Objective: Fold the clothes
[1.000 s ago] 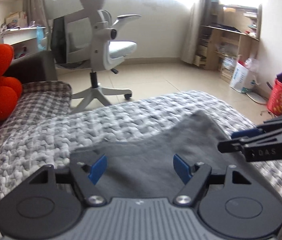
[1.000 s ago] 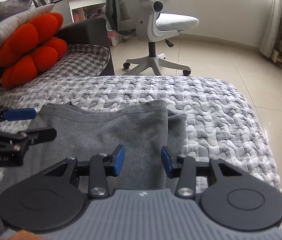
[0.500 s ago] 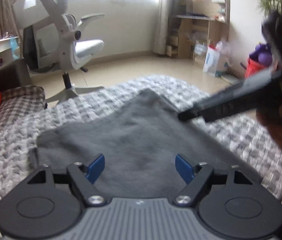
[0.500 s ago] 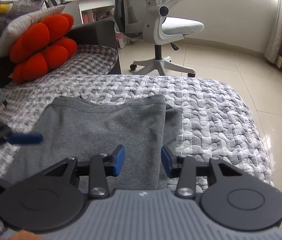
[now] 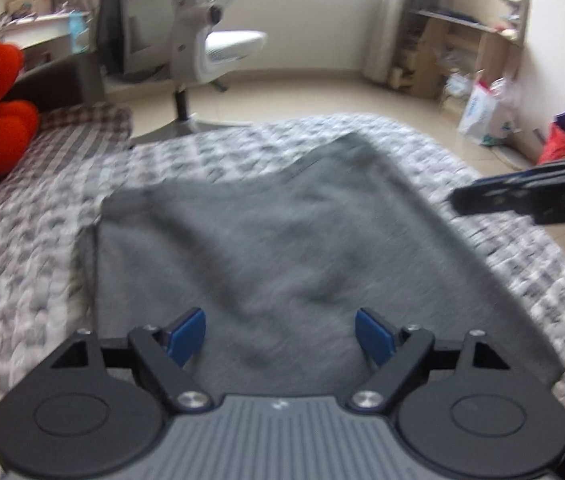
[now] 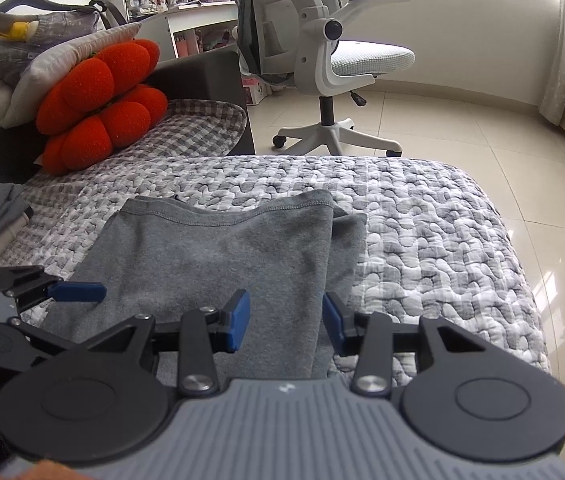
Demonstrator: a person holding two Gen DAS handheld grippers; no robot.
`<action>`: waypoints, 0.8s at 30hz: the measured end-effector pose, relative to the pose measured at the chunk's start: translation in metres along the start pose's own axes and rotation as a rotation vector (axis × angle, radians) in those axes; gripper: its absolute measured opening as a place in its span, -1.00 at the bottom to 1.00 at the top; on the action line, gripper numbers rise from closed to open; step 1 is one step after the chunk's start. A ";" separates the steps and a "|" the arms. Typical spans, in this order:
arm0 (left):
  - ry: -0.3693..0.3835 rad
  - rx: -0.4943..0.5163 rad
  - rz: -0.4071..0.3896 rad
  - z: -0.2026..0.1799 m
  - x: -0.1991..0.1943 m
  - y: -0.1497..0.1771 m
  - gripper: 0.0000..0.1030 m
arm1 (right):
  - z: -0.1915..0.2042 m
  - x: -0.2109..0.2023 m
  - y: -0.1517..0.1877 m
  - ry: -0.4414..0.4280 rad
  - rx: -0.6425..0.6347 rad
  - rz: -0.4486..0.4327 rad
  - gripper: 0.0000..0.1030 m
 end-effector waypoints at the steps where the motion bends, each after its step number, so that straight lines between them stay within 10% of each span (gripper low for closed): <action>1: -0.008 -0.023 0.006 0.004 -0.001 0.002 0.62 | 0.000 -0.001 0.001 -0.004 0.000 0.000 -0.13; 12: -0.041 -0.152 0.043 0.022 -0.011 0.013 0.62 | 0.036 0.017 0.021 -0.240 0.003 0.156 -0.13; 24: -0.132 -0.084 0.058 0.021 -0.003 0.009 0.65 | 0.055 0.039 0.029 -0.141 -0.123 0.156 -0.17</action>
Point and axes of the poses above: each gripper's, at about its wrist camera, not at the fingertips, and x roughly the way its jaws point, z to its left, y to its underside, the point moved 3 cm from there along x, roughly the way its jaws point, and after that the axes turned 5 degrees about x, right-handed, at the moved point
